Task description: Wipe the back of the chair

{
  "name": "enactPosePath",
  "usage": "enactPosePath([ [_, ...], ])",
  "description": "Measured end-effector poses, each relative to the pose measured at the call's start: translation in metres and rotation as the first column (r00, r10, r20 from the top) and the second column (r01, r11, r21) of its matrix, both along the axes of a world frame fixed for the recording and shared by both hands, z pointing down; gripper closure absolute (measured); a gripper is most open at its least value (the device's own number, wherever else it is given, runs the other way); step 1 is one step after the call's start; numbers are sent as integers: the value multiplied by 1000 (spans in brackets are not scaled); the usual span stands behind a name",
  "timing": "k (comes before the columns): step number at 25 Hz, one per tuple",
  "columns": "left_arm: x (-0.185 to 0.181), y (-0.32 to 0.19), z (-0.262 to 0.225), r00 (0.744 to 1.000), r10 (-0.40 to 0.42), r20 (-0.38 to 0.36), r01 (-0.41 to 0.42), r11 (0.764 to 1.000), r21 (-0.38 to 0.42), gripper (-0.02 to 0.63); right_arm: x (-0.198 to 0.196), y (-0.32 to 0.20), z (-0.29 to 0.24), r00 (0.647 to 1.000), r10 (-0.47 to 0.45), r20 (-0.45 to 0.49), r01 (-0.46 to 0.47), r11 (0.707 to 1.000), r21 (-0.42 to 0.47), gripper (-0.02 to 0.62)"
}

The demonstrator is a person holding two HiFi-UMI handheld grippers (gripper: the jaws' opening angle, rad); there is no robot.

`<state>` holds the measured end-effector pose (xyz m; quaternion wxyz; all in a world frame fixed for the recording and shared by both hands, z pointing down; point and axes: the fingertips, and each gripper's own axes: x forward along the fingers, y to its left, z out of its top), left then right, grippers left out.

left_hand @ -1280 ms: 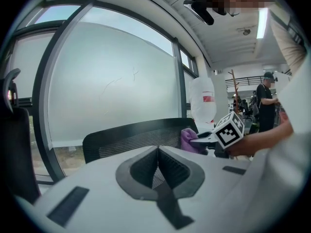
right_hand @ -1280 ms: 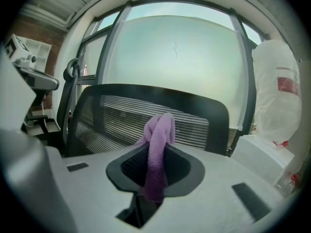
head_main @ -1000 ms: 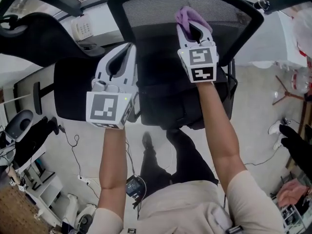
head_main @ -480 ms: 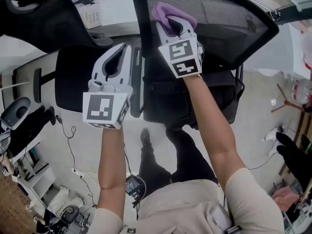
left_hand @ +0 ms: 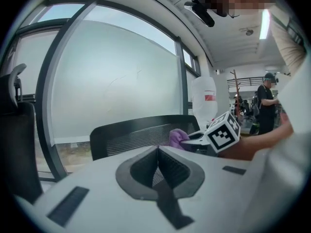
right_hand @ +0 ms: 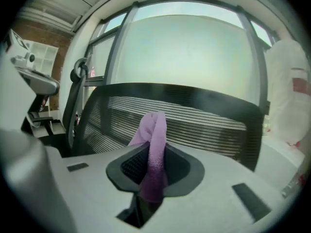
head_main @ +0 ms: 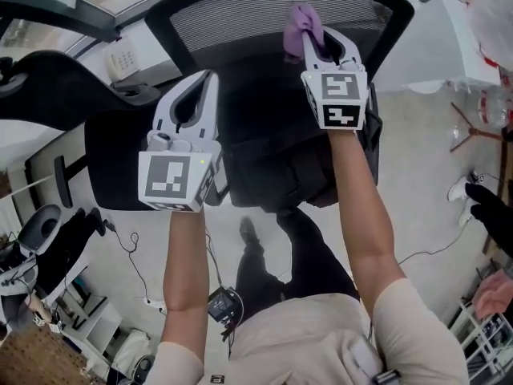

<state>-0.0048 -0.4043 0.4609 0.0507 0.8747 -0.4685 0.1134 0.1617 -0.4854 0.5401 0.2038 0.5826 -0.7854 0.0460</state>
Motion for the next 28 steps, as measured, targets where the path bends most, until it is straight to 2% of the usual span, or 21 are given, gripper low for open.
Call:
enactPosePath([
  [4,38,-4,3,998,62,-3,-62,998,6,597,96,9,-5,980,197,-20,-197,980,16,534],
  [6,52,-6,4,997,83,-3,-83,997,7,597,124,14,-6,970,244,-17,-244,970,19,534],
  [11,73,-10,6,995,104,-8,-104,995,3,597,137,16,-5,969,247,-23,-247,969,17,534],
  [15,73,-8,4,994,106,-4,-106,994,8,597,132,17,-6,970,243,-12,-242,970,17,535],
  [18,61,-5,4,996,84,-8,-84,996,6,597,116,17,-6,977,214,-5,-214,977,15,535],
  [21,44,-2,7,999,45,-8,-45,999,-2,597,83,11,-3,989,145,-3,-145,989,10,535],
  [25,11,3,4,1000,-5,-6,5,1000,-2,597,4,6,2,1000,7,6,-7,1000,-10,535],
  [28,-28,13,7,998,-64,-5,64,998,1,597,-71,3,9,992,-127,15,128,992,-22,535],
])
